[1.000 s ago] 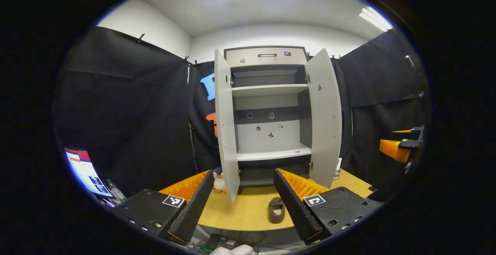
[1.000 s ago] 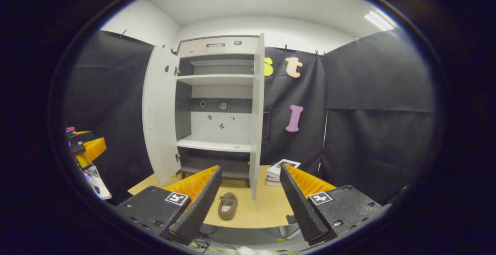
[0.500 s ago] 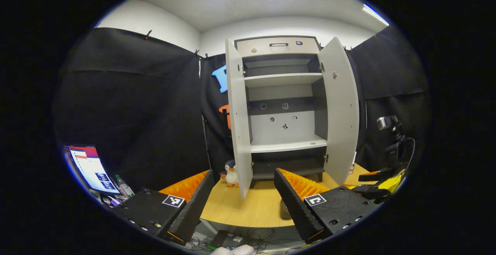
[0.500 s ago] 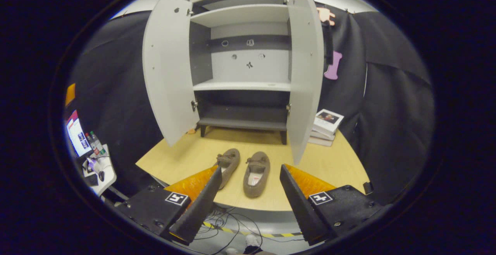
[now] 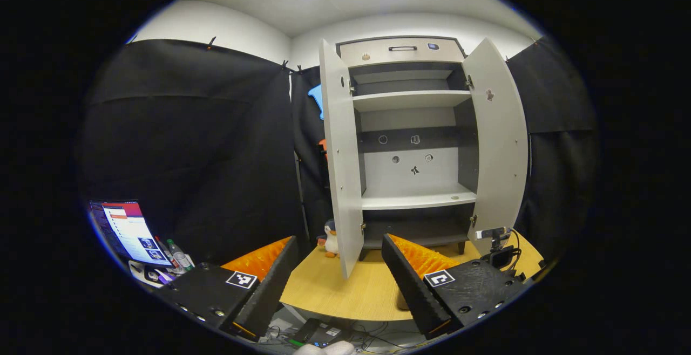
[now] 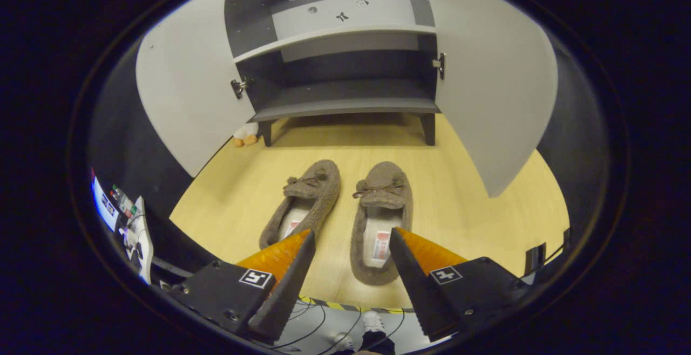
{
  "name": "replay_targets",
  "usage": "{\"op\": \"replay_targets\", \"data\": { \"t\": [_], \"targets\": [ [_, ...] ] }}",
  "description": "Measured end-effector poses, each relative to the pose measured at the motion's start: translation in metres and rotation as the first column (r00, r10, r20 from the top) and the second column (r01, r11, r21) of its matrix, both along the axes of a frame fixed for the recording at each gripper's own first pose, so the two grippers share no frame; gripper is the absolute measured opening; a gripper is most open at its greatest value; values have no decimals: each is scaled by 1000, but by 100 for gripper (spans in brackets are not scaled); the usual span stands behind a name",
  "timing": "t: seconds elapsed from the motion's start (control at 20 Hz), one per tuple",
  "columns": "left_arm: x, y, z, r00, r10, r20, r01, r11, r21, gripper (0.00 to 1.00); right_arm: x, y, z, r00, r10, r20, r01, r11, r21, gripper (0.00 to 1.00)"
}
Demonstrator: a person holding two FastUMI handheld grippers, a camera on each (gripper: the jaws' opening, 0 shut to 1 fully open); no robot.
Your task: Grab one shoe with the right hand and put it into the shoe cabinet, grab the other shoe with the left hand and put it into the shoe cabinet; then close the right door with the right hand and the left door with the left hand.
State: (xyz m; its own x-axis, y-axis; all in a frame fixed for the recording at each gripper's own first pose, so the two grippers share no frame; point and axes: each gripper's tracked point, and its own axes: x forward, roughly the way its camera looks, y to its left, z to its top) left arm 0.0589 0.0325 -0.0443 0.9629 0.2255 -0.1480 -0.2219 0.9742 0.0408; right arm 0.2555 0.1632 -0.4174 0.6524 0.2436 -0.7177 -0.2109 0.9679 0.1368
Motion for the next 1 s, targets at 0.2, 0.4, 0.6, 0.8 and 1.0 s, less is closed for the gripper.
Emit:
{"op": "replay_targets", "data": {
  "t": [0.2, 0.4, 0.6, 0.8, 1.0],
  "targets": [
    [16, -1, 5, 999, 38, -5, -38, 999, 11, 96, 33, 9, -33, 999, -7, -35, 7, 1000, -18, 90],
    [25, 3, 11, 996, 85, -11, -85, 996, 33, 96, 64, 11, -55, 998, -40, -44, 39, 999, -31, 90],
    [29, 7, 9, 992, 123, -30, -120, 990, 71, 96, 88, 19, -70, 998, -51, -45, 51, 999, -11, 89],
    [45, 3, 5, 991, 126, -46, -122, 989, 86, 96, 110, 17, -77, 997, -73, -31, 73, 997, -13, 84],
    [50, 1, 6, 992, 125, -36, -122, 989, 78, 96, 107, 10, -74, 996, -81, -44, 80, 996, -24, 29]
  ]
}}
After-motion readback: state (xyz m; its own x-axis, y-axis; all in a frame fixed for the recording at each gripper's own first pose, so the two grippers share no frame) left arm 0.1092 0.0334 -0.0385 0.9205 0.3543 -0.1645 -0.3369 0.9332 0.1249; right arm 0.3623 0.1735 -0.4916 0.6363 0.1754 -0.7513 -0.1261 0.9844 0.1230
